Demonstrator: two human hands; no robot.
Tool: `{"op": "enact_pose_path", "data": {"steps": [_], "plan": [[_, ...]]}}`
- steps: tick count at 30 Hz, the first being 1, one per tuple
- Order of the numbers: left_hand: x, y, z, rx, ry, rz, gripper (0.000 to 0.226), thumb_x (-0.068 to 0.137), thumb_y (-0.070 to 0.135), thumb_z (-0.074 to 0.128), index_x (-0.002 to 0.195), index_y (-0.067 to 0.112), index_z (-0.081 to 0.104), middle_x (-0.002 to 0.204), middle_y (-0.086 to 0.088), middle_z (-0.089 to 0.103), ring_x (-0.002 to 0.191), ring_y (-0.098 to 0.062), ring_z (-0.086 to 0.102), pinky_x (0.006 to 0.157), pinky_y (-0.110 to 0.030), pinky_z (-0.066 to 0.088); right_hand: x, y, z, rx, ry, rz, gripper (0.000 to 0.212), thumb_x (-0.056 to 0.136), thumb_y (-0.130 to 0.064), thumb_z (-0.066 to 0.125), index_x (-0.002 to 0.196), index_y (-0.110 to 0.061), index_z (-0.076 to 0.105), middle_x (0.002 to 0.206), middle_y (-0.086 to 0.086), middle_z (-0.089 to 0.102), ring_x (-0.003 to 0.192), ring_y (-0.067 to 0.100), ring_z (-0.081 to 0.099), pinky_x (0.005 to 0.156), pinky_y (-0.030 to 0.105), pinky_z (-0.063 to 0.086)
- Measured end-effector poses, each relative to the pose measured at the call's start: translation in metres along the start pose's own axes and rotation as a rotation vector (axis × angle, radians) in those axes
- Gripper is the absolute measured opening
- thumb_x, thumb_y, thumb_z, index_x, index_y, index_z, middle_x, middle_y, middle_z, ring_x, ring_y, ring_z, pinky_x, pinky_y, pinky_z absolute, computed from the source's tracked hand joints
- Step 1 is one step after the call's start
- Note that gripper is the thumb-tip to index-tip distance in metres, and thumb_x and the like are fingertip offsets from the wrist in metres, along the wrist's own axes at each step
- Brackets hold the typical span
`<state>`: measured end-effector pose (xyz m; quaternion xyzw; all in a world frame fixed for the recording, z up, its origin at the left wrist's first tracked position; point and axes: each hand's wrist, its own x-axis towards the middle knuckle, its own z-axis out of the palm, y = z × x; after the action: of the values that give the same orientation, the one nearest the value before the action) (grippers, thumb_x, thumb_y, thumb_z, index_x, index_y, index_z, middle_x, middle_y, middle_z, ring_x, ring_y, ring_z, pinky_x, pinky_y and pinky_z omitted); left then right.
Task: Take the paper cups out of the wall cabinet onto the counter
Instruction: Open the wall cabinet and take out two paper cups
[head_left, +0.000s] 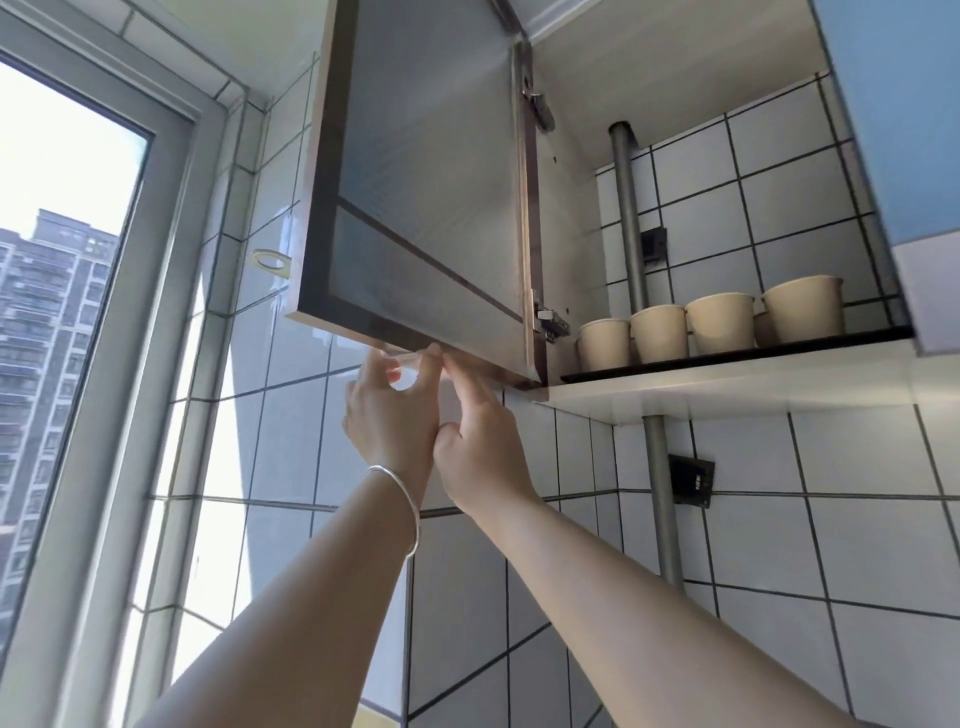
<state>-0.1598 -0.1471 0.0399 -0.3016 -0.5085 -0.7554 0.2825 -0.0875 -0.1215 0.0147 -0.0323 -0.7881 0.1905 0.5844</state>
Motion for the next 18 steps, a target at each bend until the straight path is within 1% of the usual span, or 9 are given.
{"op": "enact_pose_path", "data": {"steps": [2, 4, 6, 8, 9, 11, 13, 16, 18], "plan": [[-0.007, -0.002, 0.001, -0.073, 0.025, 0.007, 0.035, 0.08, 0.045, 0.062, 0.098, 0.016, 0.062, 0.107, 0.003, 0.063, 0.103, -0.017, 0.058, 0.087, -0.025, 0.039, 0.0, 0.002, -0.001, 0.018, -0.004, 0.0, 0.068, 0.082, 0.007, 0.037, 0.142, -0.024, 0.039, 0.148, -0.007, 0.042, 0.135, 0.011, 0.039, 0.104, 0.017, 0.033], [-0.019, 0.001, 0.002, -0.179, 0.056, -0.025, 0.035, 0.08, 0.035, 0.067, 0.108, 0.016, 0.058, 0.111, 0.002, 0.057, 0.087, -0.011, 0.059, 0.079, -0.019, 0.041, -0.002, 0.003, -0.004, 0.038, 0.026, -0.004, 0.065, 0.082, 0.008, 0.038, 0.139, -0.02, 0.043, 0.146, -0.005, 0.042, 0.133, 0.012, 0.041, 0.106, 0.019, 0.034], [-0.033, 0.005, 0.004, -0.326, 0.14, -0.086, 0.035, 0.08, 0.025, 0.069, 0.109, 0.019, 0.049, 0.103, 0.005, 0.055, 0.072, 0.0, 0.057, 0.068, -0.009, 0.044, -0.006, 0.006, -0.009, 0.072, 0.081, 0.02, 0.059, 0.082, 0.009, 0.039, 0.135, -0.016, 0.048, 0.139, -0.001, 0.046, 0.127, 0.011, 0.046, 0.106, 0.024, 0.039], [-0.047, 0.01, 0.009, -0.431, 0.188, -0.144, 0.026, 0.082, 0.019, 0.066, 0.098, 0.023, 0.045, 0.087, 0.012, 0.053, 0.064, 0.007, 0.055, 0.06, -0.001, 0.042, -0.013, 0.01, -0.018, 0.092, 0.131, 0.064, 0.05, 0.084, 0.006, 0.042, 0.128, -0.016, 0.053, 0.126, 0.002, 0.054, 0.11, 0.007, 0.05, 0.094, 0.019, 0.041], [-0.054, 0.012, 0.013, -0.447, 0.173, -0.156, 0.022, 0.083, 0.016, 0.063, 0.09, 0.025, 0.045, 0.081, 0.014, 0.051, 0.062, 0.01, 0.055, 0.058, 0.001, 0.04, -0.017, 0.012, -0.023, 0.09, 0.154, 0.073, 0.045, 0.085, 0.004, 0.044, 0.124, -0.016, 0.055, 0.119, 0.003, 0.056, 0.104, 0.007, 0.051, 0.09, 0.019, 0.043], [-0.067, 0.018, 0.026, -0.449, 0.101, -0.15, 0.025, 0.084, 0.011, 0.061, 0.079, 0.028, 0.043, 0.075, 0.016, 0.048, 0.063, 0.007, 0.053, 0.056, 0.003, 0.037, -0.023, 0.019, -0.037, 0.067, 0.19, 0.084, 0.036, 0.088, -0.001, 0.046, 0.117, -0.017, 0.057, 0.111, 0.003, 0.06, 0.099, 0.01, 0.055, 0.087, 0.024, 0.048], [-0.079, 0.025, 0.043, -0.479, 0.026, -0.145, 0.021, 0.084, 0.009, 0.06, 0.087, 0.022, 0.044, 0.077, 0.016, 0.047, 0.067, 0.007, 0.051, 0.057, 0.004, 0.037, -0.026, 0.028, -0.055, 0.039, 0.224, 0.101, 0.03, 0.09, -0.005, 0.046, 0.115, -0.018, 0.058, 0.108, 0.002, 0.062, 0.1, 0.013, 0.058, 0.085, 0.025, 0.05], [-0.097, 0.034, 0.077, -0.517, -0.095, -0.15, 0.024, 0.083, 0.007, 0.06, 0.097, 0.018, 0.044, 0.084, 0.011, 0.049, 0.063, 0.021, 0.051, 0.057, 0.003, 0.038, -0.029, 0.045, -0.092, -0.052, 0.285, 0.143, 0.029, 0.09, -0.005, 0.047, 0.115, -0.017, 0.057, 0.11, 0.003, 0.063, 0.101, 0.016, 0.059, 0.08, 0.019, 0.046], [-0.108, 0.042, 0.101, -0.514, -0.224, -0.142, 0.025, 0.083, 0.007, 0.06, 0.098, 0.02, 0.045, 0.09, 0.006, 0.052, 0.065, 0.014, 0.054, 0.057, -0.002, 0.041, -0.03, 0.056, -0.12, -0.14, 0.299, 0.193, 0.032, 0.09, -0.006, 0.047, 0.119, -0.018, 0.054, 0.109, 0.0, 0.06, 0.101, 0.015, 0.057, 0.073, 0.013, 0.044]]}}
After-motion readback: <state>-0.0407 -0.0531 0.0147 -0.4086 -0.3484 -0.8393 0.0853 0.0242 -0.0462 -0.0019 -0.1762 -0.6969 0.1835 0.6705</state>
